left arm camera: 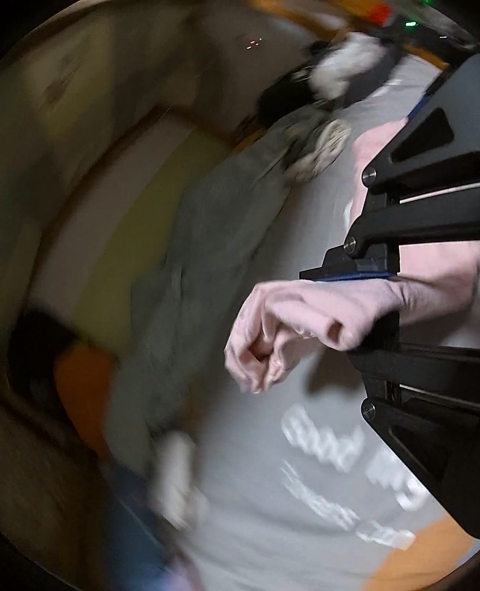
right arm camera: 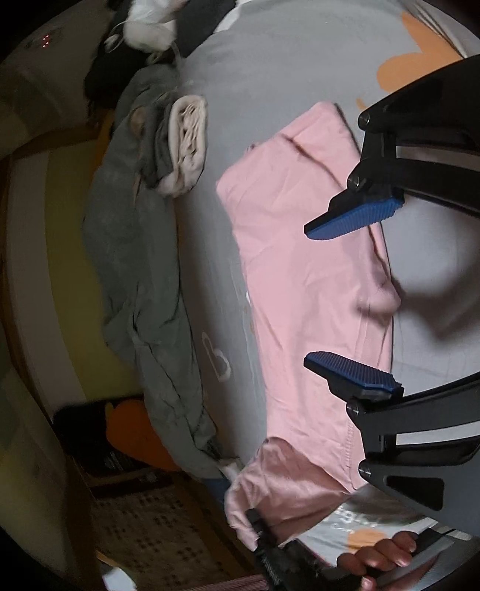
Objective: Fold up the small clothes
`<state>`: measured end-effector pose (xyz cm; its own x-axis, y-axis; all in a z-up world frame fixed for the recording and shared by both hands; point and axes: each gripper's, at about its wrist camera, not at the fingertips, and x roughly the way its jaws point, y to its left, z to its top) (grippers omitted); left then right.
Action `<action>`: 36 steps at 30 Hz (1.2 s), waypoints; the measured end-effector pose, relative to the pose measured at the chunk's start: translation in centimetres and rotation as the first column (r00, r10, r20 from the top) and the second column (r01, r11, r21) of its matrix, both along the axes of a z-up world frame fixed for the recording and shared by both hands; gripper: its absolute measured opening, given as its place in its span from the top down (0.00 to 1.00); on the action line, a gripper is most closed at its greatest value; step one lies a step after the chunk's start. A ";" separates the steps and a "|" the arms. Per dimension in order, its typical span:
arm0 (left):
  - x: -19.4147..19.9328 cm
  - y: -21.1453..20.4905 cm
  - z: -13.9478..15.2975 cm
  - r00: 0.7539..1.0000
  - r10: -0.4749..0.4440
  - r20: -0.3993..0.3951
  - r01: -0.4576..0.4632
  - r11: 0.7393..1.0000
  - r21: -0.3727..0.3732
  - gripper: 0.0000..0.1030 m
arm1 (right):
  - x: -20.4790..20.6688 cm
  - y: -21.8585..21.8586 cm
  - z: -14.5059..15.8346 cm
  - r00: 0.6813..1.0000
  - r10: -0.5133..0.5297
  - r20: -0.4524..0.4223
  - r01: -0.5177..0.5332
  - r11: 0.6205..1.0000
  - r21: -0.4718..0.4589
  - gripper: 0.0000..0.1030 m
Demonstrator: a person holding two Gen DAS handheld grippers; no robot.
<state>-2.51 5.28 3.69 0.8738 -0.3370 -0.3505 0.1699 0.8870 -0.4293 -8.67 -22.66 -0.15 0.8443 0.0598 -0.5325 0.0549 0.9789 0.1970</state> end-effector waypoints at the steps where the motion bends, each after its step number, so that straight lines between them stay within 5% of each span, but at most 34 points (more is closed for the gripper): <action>1: 0.0 -1.8 0.7 0.999 -0.037 0.011 0.037 0.998 0.042 0.91 | -0.1 -0.5 0.2 1.000 -0.013 0.001 0.013 1.000 0.022 0.37; 7: 1.3 -12.5 -3.2 0.968 -0.236 -0.081 0.249 0.935 0.253 0.91 | -1.0 -2.9 1.5 0.996 -0.084 0.044 0.081 0.995 0.062 0.37; 10: 1.6 -15.5 -6.8 0.947 -0.257 -0.192 0.304 0.908 0.287 0.90 | -0.9 -4.1 1.5 0.992 -0.122 0.032 0.120 0.991 0.054 0.37; 12: 1.0 -17.0 -8.0 0.957 -0.229 -0.177 0.282 0.875 0.394 0.88 | -0.8 -5.1 1.5 0.990 -0.141 0.025 0.139 0.988 0.062 0.37; 13: 0.7 -17.3 -8.0 0.959 -0.230 -0.165 0.279 0.866 0.414 0.85 | -0.9 -5.7 1.7 0.987 -0.158 0.028 0.155 0.986 0.066 0.37; 15: 0.4 -17.2 -7.4 0.944 -0.280 -0.173 0.327 0.858 0.395 0.59 | -1.1 -7.2 2.1 0.979 -0.200 0.039 0.196 0.976 0.092 0.29; 19: -3.2 -15.8 -4.8 0.907 -0.417 -0.059 0.412 0.851 0.327 0.46 | -1.3 -10.6 2.0 0.963 -0.270 0.019 0.261 0.944 0.203 0.28; 22: -4.6 -16.4 -2.5 0.913 -0.408 0.004 0.380 0.852 0.360 0.45 | -1.4 -12.7 0.7 0.940 -0.338 -0.048 0.338 0.897 0.284 0.27; 26: -0.7 -17.0 -2.4 0.975 -0.218 -0.051 0.218 0.872 0.438 0.44 | -0.9 -14.6 -2.4 0.918 -0.353 -0.179 0.396 0.829 0.395 0.27; 29: 2.3 -16.2 -4.0 0.975 -0.178 -0.134 0.219 0.873 0.436 0.45 | -0.6 -15.3 -4.4 0.932 -0.289 -0.216 0.360 0.795 0.488 0.27; 33: 2.6 -15.4 -7.0 0.960 -0.177 -0.217 0.254 0.877 0.409 0.45 | -0.6 -14.9 -4.9 0.968 -0.189 -0.162 0.249 0.756 0.605 0.27; 35: 1.3 -15.7 -7.5 0.966 -0.183 -0.181 0.247 0.860 0.447 0.45 | 1.0 -14.0 -5.6 0.984 -0.077 -0.163 0.166 0.741 0.651 0.27; 36: 1.0 -15.8 -7.5 0.965 -0.196 -0.175 0.255 0.856 0.450 0.45 | 1.7 -13.4 -5.6 0.985 -0.050 -0.165 0.144 0.765 0.628 0.27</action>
<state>-1.53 -10.49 -3.83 0.7354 -0.2914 -0.6118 0.3637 0.9315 -0.0065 -6.95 -36.09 -5.79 0.7894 0.3462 -0.5069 0.2138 0.6190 0.7557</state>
